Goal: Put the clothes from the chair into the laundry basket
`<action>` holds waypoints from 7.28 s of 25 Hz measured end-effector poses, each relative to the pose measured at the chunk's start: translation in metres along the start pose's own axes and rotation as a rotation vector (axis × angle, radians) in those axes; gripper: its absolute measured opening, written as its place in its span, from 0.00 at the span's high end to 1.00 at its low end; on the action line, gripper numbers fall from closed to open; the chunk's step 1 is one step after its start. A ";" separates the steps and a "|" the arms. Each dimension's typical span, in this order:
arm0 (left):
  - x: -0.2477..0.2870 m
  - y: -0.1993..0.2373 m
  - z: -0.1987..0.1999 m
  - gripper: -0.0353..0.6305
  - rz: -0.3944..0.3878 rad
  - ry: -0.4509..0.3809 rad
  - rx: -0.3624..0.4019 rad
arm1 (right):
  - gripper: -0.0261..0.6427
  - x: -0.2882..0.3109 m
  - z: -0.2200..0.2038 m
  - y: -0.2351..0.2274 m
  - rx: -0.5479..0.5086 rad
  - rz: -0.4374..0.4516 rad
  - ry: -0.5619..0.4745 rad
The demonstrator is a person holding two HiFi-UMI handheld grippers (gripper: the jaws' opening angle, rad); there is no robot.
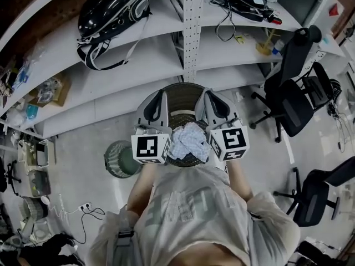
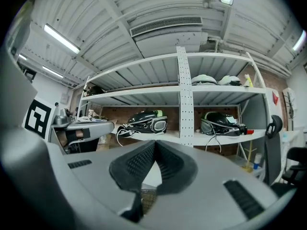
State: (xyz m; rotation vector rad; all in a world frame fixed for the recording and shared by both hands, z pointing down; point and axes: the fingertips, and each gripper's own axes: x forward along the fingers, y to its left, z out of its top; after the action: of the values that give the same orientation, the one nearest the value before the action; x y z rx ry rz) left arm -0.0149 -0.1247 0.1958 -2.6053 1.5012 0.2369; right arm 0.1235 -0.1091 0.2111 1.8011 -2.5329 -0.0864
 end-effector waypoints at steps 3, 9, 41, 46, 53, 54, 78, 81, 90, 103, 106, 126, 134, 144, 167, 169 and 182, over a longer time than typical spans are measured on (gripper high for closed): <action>0.009 0.002 -0.002 0.92 0.019 -0.002 -0.012 | 0.93 0.008 0.001 -0.003 -0.020 0.026 0.004; 0.028 -0.016 -0.007 0.92 -0.002 0.009 -0.029 | 0.93 0.008 -0.002 -0.020 -0.003 0.037 0.008; 0.107 -0.036 -0.260 0.92 0.021 0.262 -0.073 | 0.55 0.084 -0.332 -0.064 0.047 0.300 0.501; 0.061 -0.014 -0.347 0.92 0.079 0.358 -0.096 | 0.54 0.082 -0.425 -0.018 0.095 0.355 0.569; -0.005 -0.002 -0.430 0.92 0.137 0.459 -0.136 | 0.52 0.059 -0.561 0.038 0.161 0.428 0.770; -0.012 -0.001 -0.438 0.92 0.144 0.469 -0.139 | 0.52 0.054 -0.577 0.047 0.157 0.444 0.798; -0.080 0.018 -0.465 0.92 0.241 0.543 -0.199 | 0.89 0.027 -0.650 0.088 -0.014 0.443 0.989; -0.078 0.029 -0.436 0.92 0.267 0.517 -0.188 | 0.89 0.040 -0.598 0.087 -0.012 0.423 0.906; -0.065 0.072 -0.302 0.92 0.392 0.400 -0.150 | 0.89 0.101 -0.386 0.097 -0.036 0.423 0.602; -0.069 0.119 -0.085 0.92 0.579 0.182 0.000 | 0.89 0.133 -0.083 0.125 -0.110 0.525 0.165; -0.070 0.121 -0.061 0.92 0.604 0.155 0.027 | 0.89 0.135 -0.056 0.131 -0.143 0.559 0.114; -0.210 0.165 -0.026 0.92 0.917 0.139 0.079 | 0.89 0.117 -0.006 0.302 -0.235 0.921 -0.051; -0.344 0.221 0.002 0.92 1.059 0.133 0.102 | 0.89 0.104 0.015 0.442 -0.251 1.024 -0.090; -0.427 0.271 0.016 0.92 1.166 0.136 0.111 | 0.89 0.105 0.054 0.537 -0.204 1.093 -0.150; -0.467 0.296 0.032 0.92 1.256 0.138 0.148 | 0.89 0.105 0.128 0.606 -0.174 1.164 -0.314; -0.471 0.296 0.031 0.92 1.262 0.145 0.145 | 0.89 0.104 0.122 0.606 -0.180 1.171 -0.300; -0.464 0.288 0.025 0.92 1.264 0.155 0.136 | 0.89 0.109 0.080 0.608 -0.177 1.211 -0.158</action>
State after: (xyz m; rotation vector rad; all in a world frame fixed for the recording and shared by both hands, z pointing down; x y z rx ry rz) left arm -0.4955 0.1291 0.2541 -1.2384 2.8374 0.0192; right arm -0.4902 -0.0107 0.1697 0.0198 -3.0837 -0.3854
